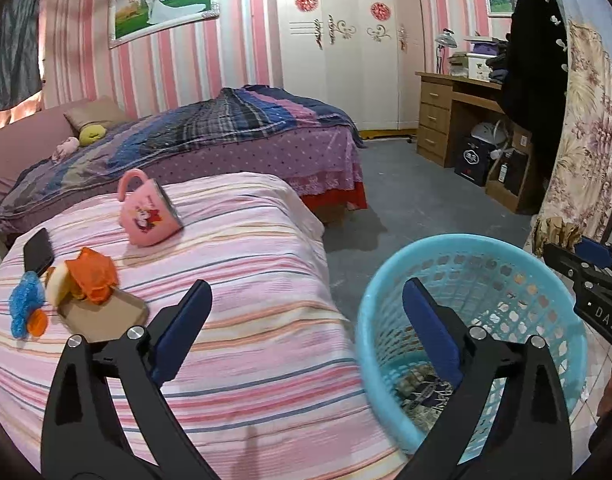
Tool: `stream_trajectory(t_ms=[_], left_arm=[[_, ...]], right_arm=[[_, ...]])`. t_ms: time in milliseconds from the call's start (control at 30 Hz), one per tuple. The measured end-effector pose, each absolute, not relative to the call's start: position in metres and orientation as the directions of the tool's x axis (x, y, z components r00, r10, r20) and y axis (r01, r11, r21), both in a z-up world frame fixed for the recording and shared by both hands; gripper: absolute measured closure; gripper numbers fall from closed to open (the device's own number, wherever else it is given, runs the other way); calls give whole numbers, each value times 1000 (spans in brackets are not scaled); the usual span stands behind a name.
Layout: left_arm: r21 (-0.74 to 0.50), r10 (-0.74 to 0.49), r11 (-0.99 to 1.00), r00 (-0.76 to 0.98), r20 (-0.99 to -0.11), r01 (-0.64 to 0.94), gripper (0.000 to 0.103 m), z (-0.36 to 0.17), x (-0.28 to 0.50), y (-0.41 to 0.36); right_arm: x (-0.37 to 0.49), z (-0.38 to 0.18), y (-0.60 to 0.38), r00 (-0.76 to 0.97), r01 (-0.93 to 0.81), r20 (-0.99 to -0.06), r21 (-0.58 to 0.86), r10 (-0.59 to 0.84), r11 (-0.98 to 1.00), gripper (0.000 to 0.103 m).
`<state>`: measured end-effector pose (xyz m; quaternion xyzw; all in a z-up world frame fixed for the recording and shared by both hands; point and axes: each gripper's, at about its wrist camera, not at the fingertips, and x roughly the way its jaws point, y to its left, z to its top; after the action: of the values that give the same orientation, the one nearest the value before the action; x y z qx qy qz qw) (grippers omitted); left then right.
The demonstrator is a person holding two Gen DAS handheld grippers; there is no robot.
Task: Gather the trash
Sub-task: 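Carry snack bag and cloth over the blue basket and open both tools, then move both empty tools back toward the items on the bed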
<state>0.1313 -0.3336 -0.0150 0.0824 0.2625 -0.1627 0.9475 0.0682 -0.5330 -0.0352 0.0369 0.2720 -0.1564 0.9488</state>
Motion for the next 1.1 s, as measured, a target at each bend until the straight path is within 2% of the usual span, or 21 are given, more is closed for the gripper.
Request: stream_trajectory(t_ms=[67, 133, 200, 400, 500, 700, 1100], left_arm=[[75, -256, 936, 815, -519, 342, 9, -14, 131, -328], [72, -252, 939, 818, -517, 335, 9, -12, 131, -321], [69, -248, 942, 822, -512, 327, 8, -10, 131, -313], [61, -229, 953, 837, -497, 297, 7, -2, 134, -284], [67, -211, 959, 847, -488, 277, 7, 2, 136, -268], [66, -179, 969, 856, -485, 240, 6, 12, 142, -228], [137, -10, 986, 864, -504, 91, 6, 4, 177, -110]], right_arm=[[70, -35, -531, 804, 314, -528, -15, -274, 949, 60], [72, -34, -525, 804, 313, -525, -26, -279, 949, 53], [74, -33, -520, 805, 315, -520, -34, -286, 948, 37], [82, -29, -500, 801, 328, -503, -87, -326, 941, 13], [85, -27, -494, 800, 329, -500, -99, -333, 939, 9], [97, -17, -474, 818, 312, -488, -71, -305, 948, 8], [123, -9, -413, 847, 217, -474, -106, -241, 970, 7]])
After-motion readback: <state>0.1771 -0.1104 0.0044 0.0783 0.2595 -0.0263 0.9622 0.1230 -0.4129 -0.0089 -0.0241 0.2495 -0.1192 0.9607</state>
